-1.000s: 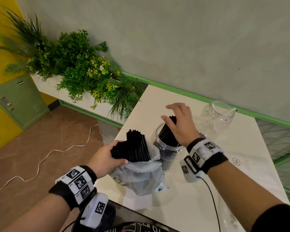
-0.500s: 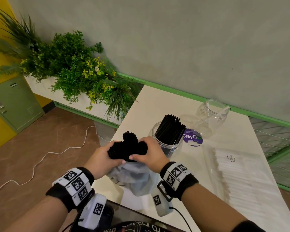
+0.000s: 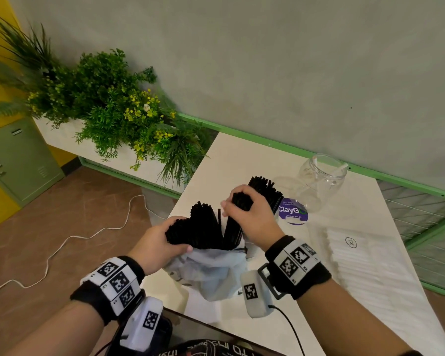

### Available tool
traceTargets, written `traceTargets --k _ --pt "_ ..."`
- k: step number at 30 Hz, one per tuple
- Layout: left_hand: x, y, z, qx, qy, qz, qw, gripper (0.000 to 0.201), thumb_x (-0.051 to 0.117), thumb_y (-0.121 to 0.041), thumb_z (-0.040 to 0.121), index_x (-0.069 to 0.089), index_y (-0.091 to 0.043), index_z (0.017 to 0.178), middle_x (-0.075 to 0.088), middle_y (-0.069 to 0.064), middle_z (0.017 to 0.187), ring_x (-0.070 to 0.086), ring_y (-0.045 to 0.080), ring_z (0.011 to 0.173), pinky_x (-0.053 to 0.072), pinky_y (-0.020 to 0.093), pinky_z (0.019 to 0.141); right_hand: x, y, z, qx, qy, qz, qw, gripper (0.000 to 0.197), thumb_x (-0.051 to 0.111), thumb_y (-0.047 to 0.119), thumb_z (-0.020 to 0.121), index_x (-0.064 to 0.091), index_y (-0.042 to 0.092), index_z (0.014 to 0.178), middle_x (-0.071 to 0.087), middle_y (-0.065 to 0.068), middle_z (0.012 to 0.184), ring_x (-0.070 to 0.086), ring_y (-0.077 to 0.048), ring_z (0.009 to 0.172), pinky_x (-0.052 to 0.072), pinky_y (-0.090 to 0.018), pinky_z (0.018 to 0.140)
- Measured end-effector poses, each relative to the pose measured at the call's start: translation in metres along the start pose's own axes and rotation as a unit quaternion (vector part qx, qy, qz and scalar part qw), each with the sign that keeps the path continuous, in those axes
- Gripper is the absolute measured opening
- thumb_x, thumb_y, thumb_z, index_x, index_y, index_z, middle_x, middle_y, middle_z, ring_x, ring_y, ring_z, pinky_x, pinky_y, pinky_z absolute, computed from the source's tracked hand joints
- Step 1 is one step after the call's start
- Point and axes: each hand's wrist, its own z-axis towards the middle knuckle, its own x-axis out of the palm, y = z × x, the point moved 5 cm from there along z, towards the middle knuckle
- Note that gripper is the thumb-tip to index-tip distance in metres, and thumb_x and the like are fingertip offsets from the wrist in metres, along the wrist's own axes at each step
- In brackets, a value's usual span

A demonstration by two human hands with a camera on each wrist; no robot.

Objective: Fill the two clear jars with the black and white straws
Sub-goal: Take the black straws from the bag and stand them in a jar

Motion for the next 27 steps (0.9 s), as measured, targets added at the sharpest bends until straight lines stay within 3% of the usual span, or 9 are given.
traceTargets --k 3,7,14,19,27 --pt "0.0 -0.002 0.001 0.004 0.003 0.002 1.0 0.052 0.079 -0.014 0.075 0.05 -0.048 0.1 0.063 -0.015 0.103 0.055 -0.004 0.094 0.039 0.005 0.069 -0.013 0.028 0.008 -0.016 -0.029 0.056 0.998 0.018 0.062 0.003 0.089 0.051 0.017 0.089 0.06 -0.006 0.083 0.068 -0.025 0.074 0.054 -0.043 0.084" --pt "0.001 -0.005 0.001 0.01 0.002 0.014 1.0 0.054 0.08 -0.015 0.074 0.048 -0.051 0.1 0.063 -0.015 0.103 0.056 0.001 0.096 0.039 0.005 0.071 -0.023 0.057 0.016 -0.047 -0.043 0.074 0.995 0.015 0.056 0.003 0.093 0.047 0.014 0.096 0.059 -0.01 0.087 0.069 -0.028 0.078 0.054 -0.045 0.08" --pt "0.002 -0.008 0.002 0.015 0.004 0.015 1.0 0.053 0.079 -0.012 0.075 0.049 -0.046 0.102 0.062 -0.016 0.103 0.057 0.005 0.097 0.039 0.004 0.072 -0.015 0.061 0.023 -0.053 -0.034 0.021 0.998 0.018 0.053 0.005 0.094 0.046 0.018 0.105 0.062 -0.006 0.088 0.071 -0.025 0.084 0.056 -0.052 0.079" --pt "0.001 -0.009 0.0 0.016 0.008 0.017 1.0 0.054 0.078 -0.013 0.075 0.047 -0.05 0.099 0.062 -0.02 0.103 0.056 -0.006 0.093 0.041 0.003 0.072 -0.021 0.073 0.03 -0.06 -0.045 0.029 0.997 0.018 0.053 0.003 0.095 0.045 0.012 0.109 0.061 -0.008 0.091 0.071 -0.025 0.086 0.057 -0.054 0.076" --pt "0.001 -0.006 0.002 0.009 0.012 0.01 1.0 0.055 0.078 -0.013 0.075 0.048 -0.051 0.1 0.063 -0.018 0.105 0.055 -0.007 0.097 0.042 0.005 0.072 -0.044 0.104 0.036 -0.108 -0.067 0.031 0.991 0.022 0.051 0.001 0.095 0.042 0.01 0.113 0.059 -0.005 0.091 0.07 -0.024 0.089 0.059 -0.048 0.074"
